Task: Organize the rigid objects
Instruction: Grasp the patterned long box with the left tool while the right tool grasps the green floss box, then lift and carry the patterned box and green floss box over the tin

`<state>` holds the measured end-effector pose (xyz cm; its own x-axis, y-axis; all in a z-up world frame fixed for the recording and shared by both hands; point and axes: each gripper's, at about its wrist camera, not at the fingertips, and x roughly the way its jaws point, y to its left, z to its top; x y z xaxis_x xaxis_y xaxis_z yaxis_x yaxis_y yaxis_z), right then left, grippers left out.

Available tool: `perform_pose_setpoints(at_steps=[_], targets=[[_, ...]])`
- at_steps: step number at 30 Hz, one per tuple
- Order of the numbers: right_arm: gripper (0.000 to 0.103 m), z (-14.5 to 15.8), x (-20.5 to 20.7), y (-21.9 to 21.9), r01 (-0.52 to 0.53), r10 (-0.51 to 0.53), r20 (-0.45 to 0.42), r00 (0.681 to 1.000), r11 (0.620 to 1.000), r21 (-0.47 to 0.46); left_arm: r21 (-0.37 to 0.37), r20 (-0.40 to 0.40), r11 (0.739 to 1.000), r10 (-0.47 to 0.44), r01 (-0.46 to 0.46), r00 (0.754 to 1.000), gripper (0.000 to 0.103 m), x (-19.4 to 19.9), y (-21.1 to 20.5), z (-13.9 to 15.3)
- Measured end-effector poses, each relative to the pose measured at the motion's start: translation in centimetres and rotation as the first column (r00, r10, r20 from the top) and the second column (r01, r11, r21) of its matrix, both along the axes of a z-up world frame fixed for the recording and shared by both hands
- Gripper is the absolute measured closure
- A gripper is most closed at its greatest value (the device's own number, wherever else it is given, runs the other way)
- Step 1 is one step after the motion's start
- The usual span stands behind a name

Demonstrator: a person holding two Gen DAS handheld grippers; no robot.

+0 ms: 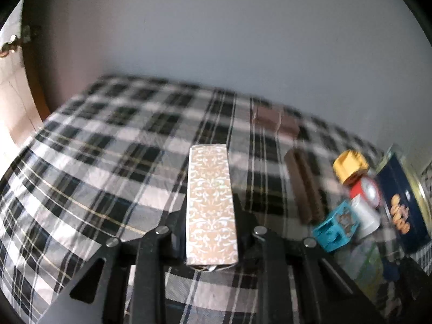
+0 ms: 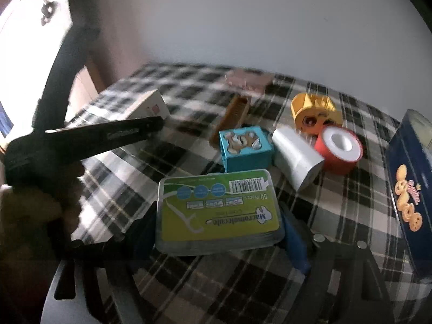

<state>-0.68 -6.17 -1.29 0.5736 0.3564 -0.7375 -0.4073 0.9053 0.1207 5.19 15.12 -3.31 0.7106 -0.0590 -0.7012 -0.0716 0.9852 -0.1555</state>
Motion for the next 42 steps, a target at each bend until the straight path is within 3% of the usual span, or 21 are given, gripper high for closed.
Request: perform_pose_setpoints(at_steps=[6, 14, 20, 25, 29, 35, 42], targets=[[0.020, 3.7, -1.4, -3.0, 0.013, -0.036, 0.170, 0.985, 0.990, 0.138, -0.017, 0.149, 1.000, 0.026, -0.024, 0.988, 0.079, -1.7, -0.7, 1.8], [0.020, 5.6, -1.8, -6.5, 0.122, -0.175, 0.301, 0.938, 0.975, 0.187, 0.001, 0.265, 0.999, 0.033, -0.035, 0.964, 0.079, -3.2, -1.7, 3.1], [0.020, 7.2, -3.1, -8.7, 0.242, -0.291, 0.424, 0.858, 0.956, 0.166, 0.032, 0.288, 0.999, 0.019, -0.029, 0.957, 0.079, -3.8, -3.9, 3.4], [0.020, 6.7, -3.9, -9.7, 0.324, -0.308, 0.546, 0.779, 0.944, 0.071, 0.116, 0.324, 0.993, -0.020, -0.019, 0.946, 0.079, -4.4, -6.7, 3.8], [0.020, 6.5, -3.9, -11.4, 0.357, -0.329, 0.557, 0.763, 0.932, 0.061, 0.150, 0.337, 0.989, -0.038, -0.014, 0.941, 0.079, -4.5, -8.3, 4.0], [0.020, 7.1, -3.6, -14.0, 0.378, -0.392, 0.516, 0.762, 0.915, 0.138, 0.135, 0.330, 0.991, -0.049, 0.005, 0.943, 0.079, -4.5, -10.4, 4.0], [0.020, 7.2, -5.0, -14.2, 0.397, -0.364, 0.602, 0.711, 0.914, 0.084, 0.142, 0.337, 0.989, -0.083, 0.037, 0.938, 0.079, -4.8, -13.0, 3.9]])
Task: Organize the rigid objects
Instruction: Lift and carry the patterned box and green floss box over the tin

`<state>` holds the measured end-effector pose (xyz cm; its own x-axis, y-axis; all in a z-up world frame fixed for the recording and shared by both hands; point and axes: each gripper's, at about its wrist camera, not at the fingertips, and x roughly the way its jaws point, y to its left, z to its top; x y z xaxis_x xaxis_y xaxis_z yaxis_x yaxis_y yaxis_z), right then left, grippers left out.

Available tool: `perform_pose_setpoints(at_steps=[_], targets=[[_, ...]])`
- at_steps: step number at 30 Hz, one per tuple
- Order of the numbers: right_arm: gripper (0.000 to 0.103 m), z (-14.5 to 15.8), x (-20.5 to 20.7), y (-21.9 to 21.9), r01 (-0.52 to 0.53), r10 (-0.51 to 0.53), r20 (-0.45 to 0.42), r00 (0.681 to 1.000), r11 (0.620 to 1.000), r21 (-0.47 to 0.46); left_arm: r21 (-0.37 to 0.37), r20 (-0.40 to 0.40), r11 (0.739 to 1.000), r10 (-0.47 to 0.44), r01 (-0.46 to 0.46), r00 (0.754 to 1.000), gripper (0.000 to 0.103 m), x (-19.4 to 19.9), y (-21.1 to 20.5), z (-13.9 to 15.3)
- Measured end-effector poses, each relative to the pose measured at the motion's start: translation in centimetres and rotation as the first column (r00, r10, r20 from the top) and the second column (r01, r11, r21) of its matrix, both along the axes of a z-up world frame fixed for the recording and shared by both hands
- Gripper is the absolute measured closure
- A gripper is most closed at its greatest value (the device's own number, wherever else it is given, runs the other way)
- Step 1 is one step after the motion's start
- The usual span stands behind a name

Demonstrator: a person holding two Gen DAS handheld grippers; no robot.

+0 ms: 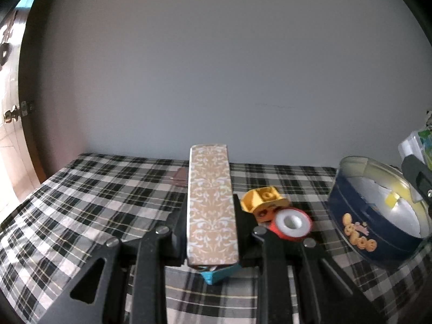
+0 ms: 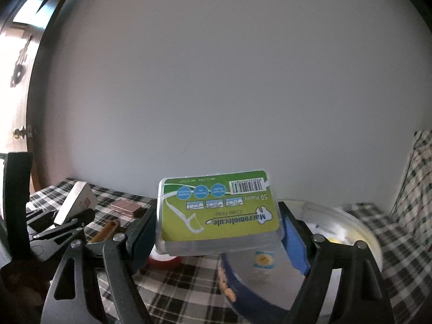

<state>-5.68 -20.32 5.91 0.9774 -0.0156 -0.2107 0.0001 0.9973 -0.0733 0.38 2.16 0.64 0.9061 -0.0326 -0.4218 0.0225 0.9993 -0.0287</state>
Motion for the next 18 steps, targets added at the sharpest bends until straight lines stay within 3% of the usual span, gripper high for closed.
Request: perform_pose_setpoints(at_steps=[18], targets=[[0.020, 0.4, -0.6, -5.7, 0.076, -0.076, 0.026, 0.997, 0.997, -0.014, 0.003, 0.007, 0.996, -0.087, 0.087, 0.996, 0.079, -0.4, -6.4, 0.1]])
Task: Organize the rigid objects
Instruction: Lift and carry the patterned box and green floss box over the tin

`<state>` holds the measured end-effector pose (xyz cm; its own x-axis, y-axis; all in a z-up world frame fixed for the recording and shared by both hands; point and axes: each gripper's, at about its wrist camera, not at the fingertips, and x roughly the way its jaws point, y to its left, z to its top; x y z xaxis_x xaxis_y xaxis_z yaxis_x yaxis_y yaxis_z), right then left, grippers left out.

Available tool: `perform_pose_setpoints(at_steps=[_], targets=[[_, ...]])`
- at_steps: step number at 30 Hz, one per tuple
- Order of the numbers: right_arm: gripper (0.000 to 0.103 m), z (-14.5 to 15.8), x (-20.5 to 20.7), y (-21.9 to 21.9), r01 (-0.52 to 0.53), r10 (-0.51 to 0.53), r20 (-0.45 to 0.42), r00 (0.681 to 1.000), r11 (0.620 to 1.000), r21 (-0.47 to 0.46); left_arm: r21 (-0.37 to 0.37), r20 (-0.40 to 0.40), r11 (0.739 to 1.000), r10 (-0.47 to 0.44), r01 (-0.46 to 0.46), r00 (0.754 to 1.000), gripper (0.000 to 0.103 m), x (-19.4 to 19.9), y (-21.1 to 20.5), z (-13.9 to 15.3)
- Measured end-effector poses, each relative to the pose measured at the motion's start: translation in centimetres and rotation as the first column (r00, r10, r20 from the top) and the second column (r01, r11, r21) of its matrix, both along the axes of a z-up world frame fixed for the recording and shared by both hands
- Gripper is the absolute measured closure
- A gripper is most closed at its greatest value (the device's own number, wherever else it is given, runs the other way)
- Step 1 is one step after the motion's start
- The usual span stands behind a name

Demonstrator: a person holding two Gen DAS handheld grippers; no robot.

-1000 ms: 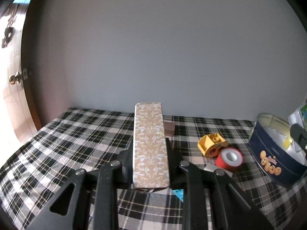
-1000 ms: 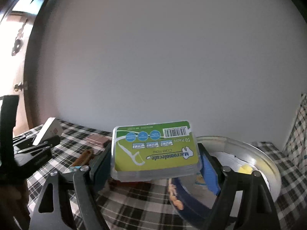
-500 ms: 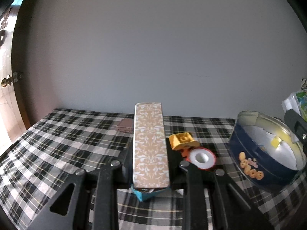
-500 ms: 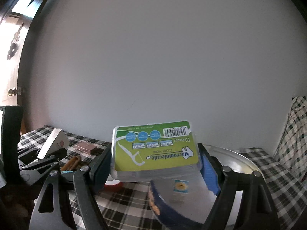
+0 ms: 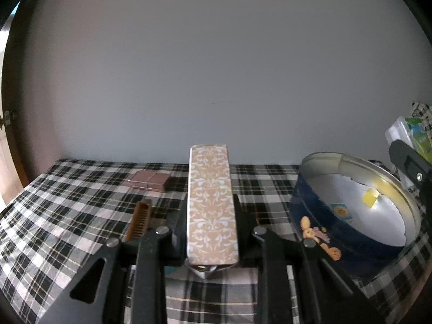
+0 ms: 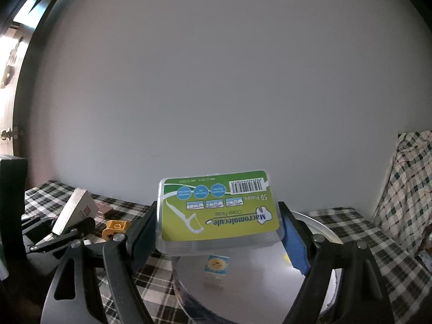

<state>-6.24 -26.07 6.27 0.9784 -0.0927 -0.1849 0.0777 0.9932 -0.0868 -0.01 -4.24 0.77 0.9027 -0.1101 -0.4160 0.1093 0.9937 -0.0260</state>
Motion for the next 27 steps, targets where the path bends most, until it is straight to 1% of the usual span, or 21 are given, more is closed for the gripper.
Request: perform_pose_setpoints(at_steps=[12, 14, 24, 27], targets=[[0.020, 0.7, -0.5, -2.2, 0.037, -0.037, 0.015, 0.999, 0.999, 0.000, 0.006, 0.010, 0.999, -0.048, 0.048, 0.999, 0.079, -0.2, -3.4, 0.2], [0.020, 0.4, -0.4, -2.8, 0.044, -0.044, 0.014, 0.999, 0.999, 0.004, 0.006, 0.012, 0.998, -0.057, 0.057, 0.998, 0.079, -0.2, -4.0, 0.2], [0.020, 1.6, -1.0, -5.2, 0.095, -0.096, 0.028, 0.995, 0.995, 0.019, 0.014, 0.014, 0.995, -0.097, 0.097, 0.995, 0.079, -0.3, -6.5, 0.3], [0.020, 1.6, -1.2, -5.0, 0.116, -0.116, 0.030, 0.993, 0.993, 0.022, 0.018, 0.016, 0.994, -0.108, 0.108, 0.994, 0.079, -0.3, -7.1, 0.3]])
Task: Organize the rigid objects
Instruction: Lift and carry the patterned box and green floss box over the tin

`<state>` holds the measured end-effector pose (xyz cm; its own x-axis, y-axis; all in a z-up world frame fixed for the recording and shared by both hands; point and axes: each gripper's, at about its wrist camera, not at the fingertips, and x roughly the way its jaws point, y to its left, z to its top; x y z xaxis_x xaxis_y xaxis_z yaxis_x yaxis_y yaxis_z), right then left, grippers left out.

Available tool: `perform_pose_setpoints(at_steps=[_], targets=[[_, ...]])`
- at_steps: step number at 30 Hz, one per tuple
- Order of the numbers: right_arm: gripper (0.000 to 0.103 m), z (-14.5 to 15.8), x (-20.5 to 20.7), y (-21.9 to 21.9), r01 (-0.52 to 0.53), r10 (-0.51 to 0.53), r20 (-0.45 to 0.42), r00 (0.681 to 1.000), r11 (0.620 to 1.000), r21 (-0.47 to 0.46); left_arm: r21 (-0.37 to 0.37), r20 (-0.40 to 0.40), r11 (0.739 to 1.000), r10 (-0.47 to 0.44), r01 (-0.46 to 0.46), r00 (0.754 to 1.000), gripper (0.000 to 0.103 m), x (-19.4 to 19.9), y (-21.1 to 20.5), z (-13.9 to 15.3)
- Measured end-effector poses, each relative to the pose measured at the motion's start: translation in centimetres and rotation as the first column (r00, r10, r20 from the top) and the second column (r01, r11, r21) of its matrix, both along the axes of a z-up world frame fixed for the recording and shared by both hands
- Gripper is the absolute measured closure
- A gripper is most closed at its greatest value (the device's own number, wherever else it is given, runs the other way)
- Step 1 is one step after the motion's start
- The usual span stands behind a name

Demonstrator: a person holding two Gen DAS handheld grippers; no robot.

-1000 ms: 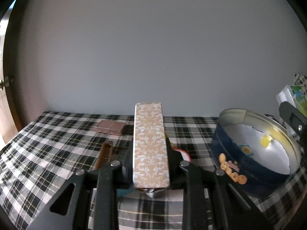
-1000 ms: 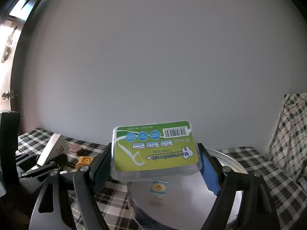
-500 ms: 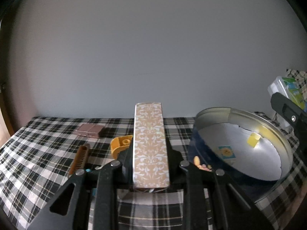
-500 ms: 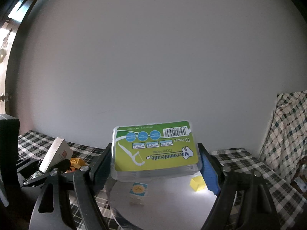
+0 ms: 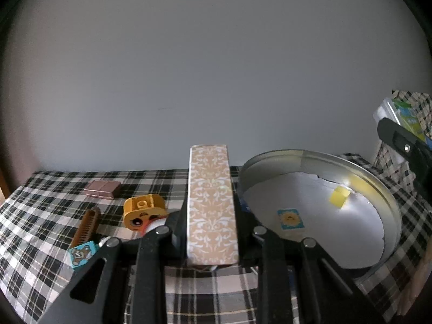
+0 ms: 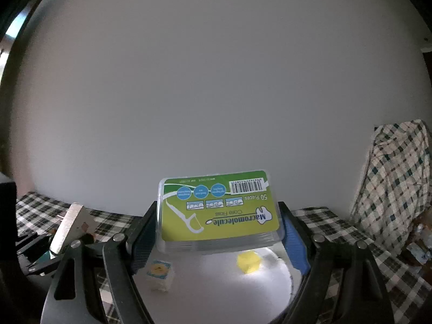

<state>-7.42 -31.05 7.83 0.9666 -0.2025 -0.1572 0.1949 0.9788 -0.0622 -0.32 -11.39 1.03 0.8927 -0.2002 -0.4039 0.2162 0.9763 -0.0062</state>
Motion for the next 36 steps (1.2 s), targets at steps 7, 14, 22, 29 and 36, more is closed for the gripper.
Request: perform_pose_setpoints(at_steps=[7, 14, 22, 29, 36], targets=[[0.020, -0.2, -0.2, 0.1, 0.043, -0.043, 0.000, 0.999, 0.999, 0.026, 0.004, -0.004, 1.000, -0.022, 0.022, 1.000, 0.079, 0.1, -1.4, 0.0], [0.020, -0.3, 0.2, -2.5, 0.083, -0.084, 0.007, 0.996, 0.996, 0.024, 0.009, -0.005, 0.999, -0.041, 0.041, 0.999, 0.079, 0.2, -2.9, -0.1], [0.020, 0.0, 0.4, -5.6, 0.167, -0.167, -0.006, 0.986, 0.982, 0.087, 0.002, -0.013, 0.997, -0.080, 0.080, 0.997, 0.079, 0.4, -4.9, -0.2], [0.020, -0.2, 1.0, -5.7, 0.194, -0.189, -0.060, 0.980, 0.976, 0.100, 0.018, -0.034, 0.989, -0.147, 0.148, 0.988, 0.079, 0.5, -8.2, -0.4], [0.020, -1.0, 2.2, -6.0, 0.173, -0.158, -0.136, 0.978, 0.979, 0.104, 0.008, -0.062, 0.981, -0.195, 0.196, 0.979, 0.079, 0.9, -10.3, -0.4]])
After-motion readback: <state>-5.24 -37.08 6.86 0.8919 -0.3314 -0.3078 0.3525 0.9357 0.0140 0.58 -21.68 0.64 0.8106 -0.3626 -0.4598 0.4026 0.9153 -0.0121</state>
